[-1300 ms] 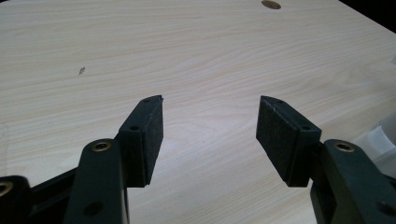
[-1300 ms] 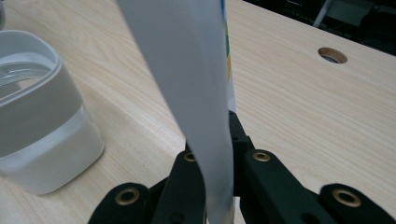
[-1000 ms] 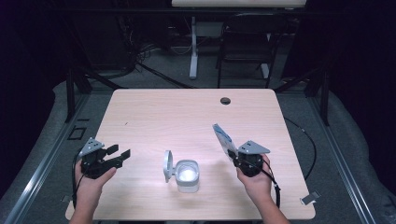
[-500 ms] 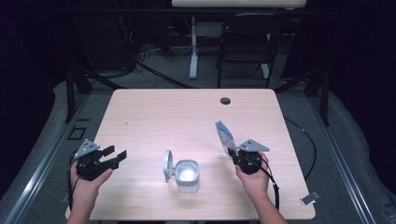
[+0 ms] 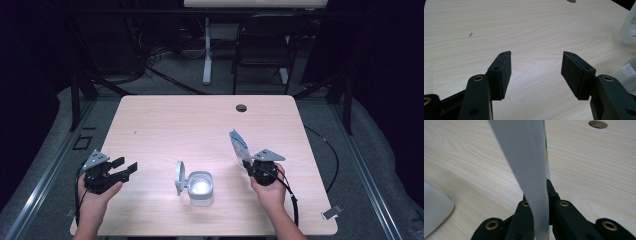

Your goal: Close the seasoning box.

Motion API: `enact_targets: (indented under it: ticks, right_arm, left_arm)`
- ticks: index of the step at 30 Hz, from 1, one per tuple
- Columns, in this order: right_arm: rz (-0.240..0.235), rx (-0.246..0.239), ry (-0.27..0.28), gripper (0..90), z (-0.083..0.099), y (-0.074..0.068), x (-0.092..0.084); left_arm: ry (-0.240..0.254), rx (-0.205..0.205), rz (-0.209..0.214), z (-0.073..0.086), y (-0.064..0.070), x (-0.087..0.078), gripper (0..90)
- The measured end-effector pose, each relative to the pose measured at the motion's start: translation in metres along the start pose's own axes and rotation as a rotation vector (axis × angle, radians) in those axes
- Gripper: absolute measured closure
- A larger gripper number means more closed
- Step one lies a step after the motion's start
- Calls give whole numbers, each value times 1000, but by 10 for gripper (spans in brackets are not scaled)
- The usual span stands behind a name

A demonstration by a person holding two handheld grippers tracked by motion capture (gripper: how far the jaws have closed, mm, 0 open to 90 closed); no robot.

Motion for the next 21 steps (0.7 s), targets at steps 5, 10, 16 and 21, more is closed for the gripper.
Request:
enact_targets:
  ticks: [5, 10, 16, 21]
  right_arm:
    - [-12, 8, -19, 894, 3, -1, 5]
    - [-12, 25, -37, 889, 10, 1, 9]
    - [-13, 32, -38, 857, 12, 1, 8]
    - [-8, 33, -41, 812, 14, 0, 5]
  left_arm:
    - [-3, -4, -3, 1, 0, -1, 419]
    - [2, -8, -3, 1, -2, -2, 419]
    - [-4, -7, -7, 1, -2, -3, 419]
    - [6, -12, -8, 0, -3, -4, 419]
Point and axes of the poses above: each handheld gripper's, and its own axes: x roughly forward along the jaws, z roughly out of its underside, y roughly to its right, the point moved 4 cm from there along x, roughly forward along the jaws, and after that the axes turned 3 degrees about -x, right-handed, at the moved point
